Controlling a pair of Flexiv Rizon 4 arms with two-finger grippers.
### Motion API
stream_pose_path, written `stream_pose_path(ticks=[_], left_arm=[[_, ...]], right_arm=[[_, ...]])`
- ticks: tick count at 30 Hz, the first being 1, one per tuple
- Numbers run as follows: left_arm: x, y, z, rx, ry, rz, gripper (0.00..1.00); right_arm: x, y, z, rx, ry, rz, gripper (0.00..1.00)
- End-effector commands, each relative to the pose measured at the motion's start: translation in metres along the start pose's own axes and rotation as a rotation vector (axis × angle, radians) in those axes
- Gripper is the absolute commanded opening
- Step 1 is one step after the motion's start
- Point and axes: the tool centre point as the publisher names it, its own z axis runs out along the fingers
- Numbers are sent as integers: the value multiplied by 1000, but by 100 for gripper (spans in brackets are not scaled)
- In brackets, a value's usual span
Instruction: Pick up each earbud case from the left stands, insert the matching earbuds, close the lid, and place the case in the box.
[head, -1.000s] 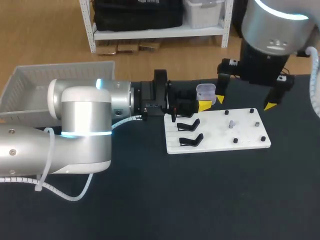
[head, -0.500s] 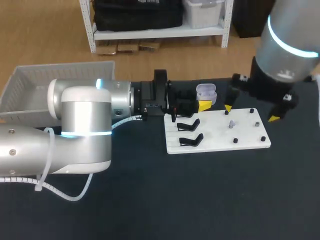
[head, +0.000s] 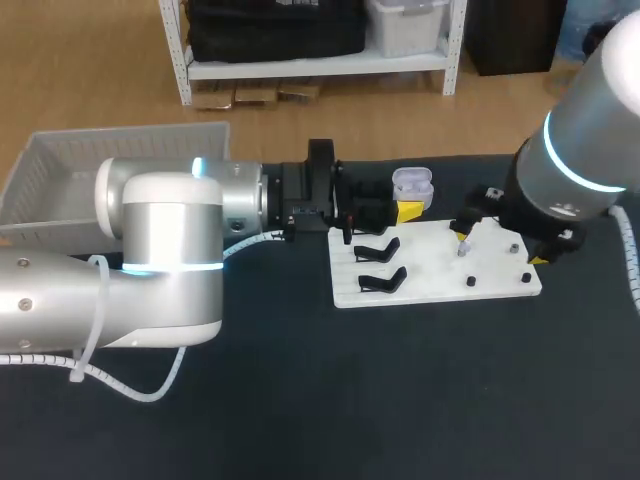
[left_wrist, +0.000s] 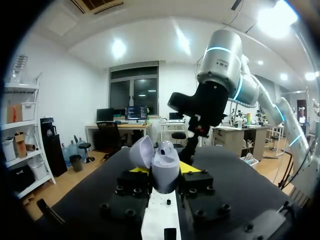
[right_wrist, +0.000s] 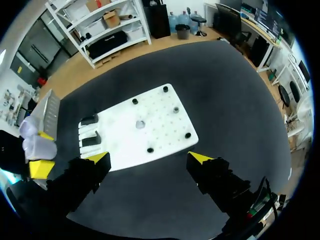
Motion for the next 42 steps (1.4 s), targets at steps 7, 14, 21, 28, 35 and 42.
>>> stream_pose_path(ticks=[7,14,21,28,35,42], left_arm=[[2,-2,0,-10,-9,6,0],[2,-2,0,-10,-9,6,0],[2,-2,0,-10,-9,6,0],[2,-2,0,-10,-9,6,0],[2,-2,0,-10,-9,6,0],[2,-2,0,-10,-9,6,0]], right_arm=[[-11,12,69,16,19,-25,100],[-13,14,80,24,52,-12,89],[-17,19,84,26,78,-11,67],[-19,19,90,32,92,-4,45],[-20,19,93,46,90,-35,49],[-22,16,93,62,93,-84,45]])
